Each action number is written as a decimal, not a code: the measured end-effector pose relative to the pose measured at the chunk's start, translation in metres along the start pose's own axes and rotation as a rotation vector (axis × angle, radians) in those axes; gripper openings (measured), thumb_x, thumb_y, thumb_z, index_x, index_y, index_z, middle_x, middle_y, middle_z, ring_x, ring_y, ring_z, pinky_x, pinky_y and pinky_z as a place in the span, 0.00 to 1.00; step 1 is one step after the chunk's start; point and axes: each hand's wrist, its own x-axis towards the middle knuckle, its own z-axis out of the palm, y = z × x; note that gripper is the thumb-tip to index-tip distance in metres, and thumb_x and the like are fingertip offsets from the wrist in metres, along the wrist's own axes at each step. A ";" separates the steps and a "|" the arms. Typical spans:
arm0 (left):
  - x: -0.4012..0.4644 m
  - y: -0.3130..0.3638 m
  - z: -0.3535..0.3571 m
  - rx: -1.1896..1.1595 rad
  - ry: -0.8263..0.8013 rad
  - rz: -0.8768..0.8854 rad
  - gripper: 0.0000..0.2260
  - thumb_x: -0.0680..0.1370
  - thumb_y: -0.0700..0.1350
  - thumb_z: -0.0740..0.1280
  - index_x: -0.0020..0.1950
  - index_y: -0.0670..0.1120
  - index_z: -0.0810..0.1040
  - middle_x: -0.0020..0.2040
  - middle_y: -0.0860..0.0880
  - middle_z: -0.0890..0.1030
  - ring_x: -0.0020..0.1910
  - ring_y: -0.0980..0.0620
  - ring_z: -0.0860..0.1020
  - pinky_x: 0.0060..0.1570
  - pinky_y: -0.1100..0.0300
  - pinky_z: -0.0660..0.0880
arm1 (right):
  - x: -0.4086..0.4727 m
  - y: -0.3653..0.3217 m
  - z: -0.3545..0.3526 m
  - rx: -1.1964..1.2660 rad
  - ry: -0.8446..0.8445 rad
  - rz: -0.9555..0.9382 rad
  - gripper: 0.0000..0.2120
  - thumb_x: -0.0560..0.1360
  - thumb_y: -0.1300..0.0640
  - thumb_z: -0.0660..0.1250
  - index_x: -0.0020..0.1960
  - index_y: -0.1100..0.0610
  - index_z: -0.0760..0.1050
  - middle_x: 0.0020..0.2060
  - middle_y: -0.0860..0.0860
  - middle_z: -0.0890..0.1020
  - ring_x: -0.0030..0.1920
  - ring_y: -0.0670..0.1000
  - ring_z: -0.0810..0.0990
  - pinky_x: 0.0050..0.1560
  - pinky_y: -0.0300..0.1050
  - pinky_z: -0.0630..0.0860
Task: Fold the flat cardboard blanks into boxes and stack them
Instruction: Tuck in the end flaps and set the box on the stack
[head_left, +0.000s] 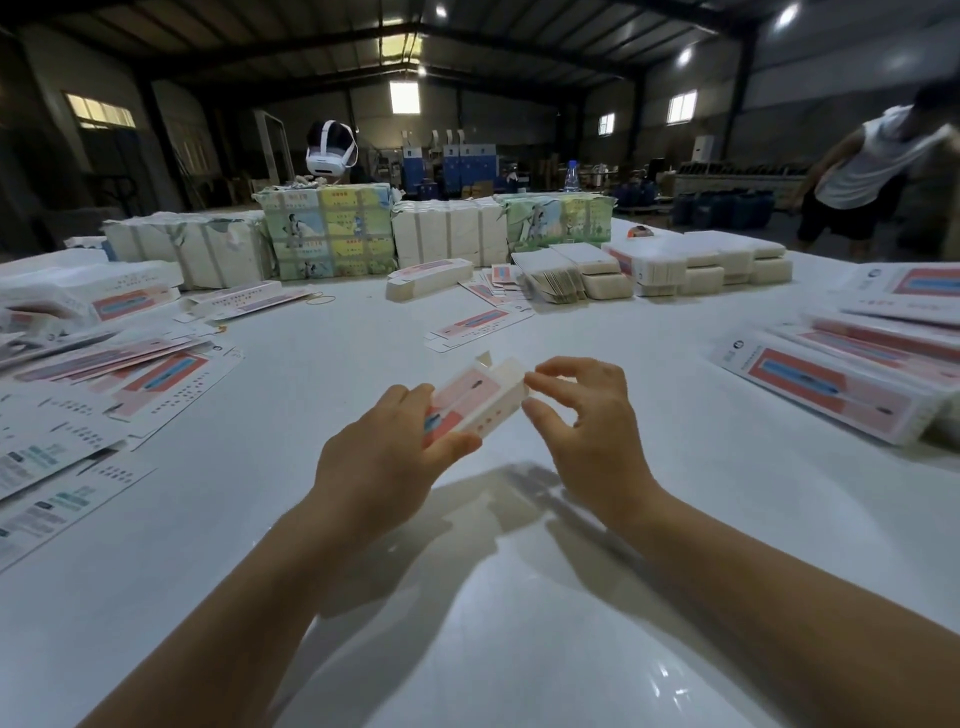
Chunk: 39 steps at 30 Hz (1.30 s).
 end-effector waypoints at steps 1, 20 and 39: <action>0.000 0.001 0.001 0.000 -0.015 0.007 0.24 0.75 0.64 0.59 0.66 0.52 0.69 0.51 0.53 0.71 0.47 0.51 0.75 0.45 0.51 0.77 | -0.001 -0.001 0.000 0.009 -0.026 0.017 0.12 0.76 0.61 0.68 0.58 0.59 0.80 0.53 0.50 0.78 0.57 0.45 0.64 0.59 0.27 0.61; -0.001 0.003 0.006 0.064 -0.107 0.088 0.25 0.76 0.65 0.58 0.67 0.52 0.68 0.54 0.53 0.73 0.48 0.52 0.75 0.46 0.52 0.78 | -0.001 0.000 -0.001 0.180 -0.362 0.169 0.32 0.77 0.64 0.59 0.77 0.51 0.52 0.62 0.47 0.72 0.69 0.49 0.65 0.72 0.62 0.55; -0.007 0.010 0.006 0.287 0.011 0.107 0.25 0.74 0.68 0.52 0.62 0.52 0.66 0.53 0.54 0.71 0.44 0.52 0.73 0.39 0.59 0.72 | 0.007 0.000 -0.001 0.410 -0.281 0.526 0.40 0.72 0.49 0.69 0.77 0.50 0.52 0.71 0.52 0.67 0.68 0.52 0.67 0.60 0.46 0.69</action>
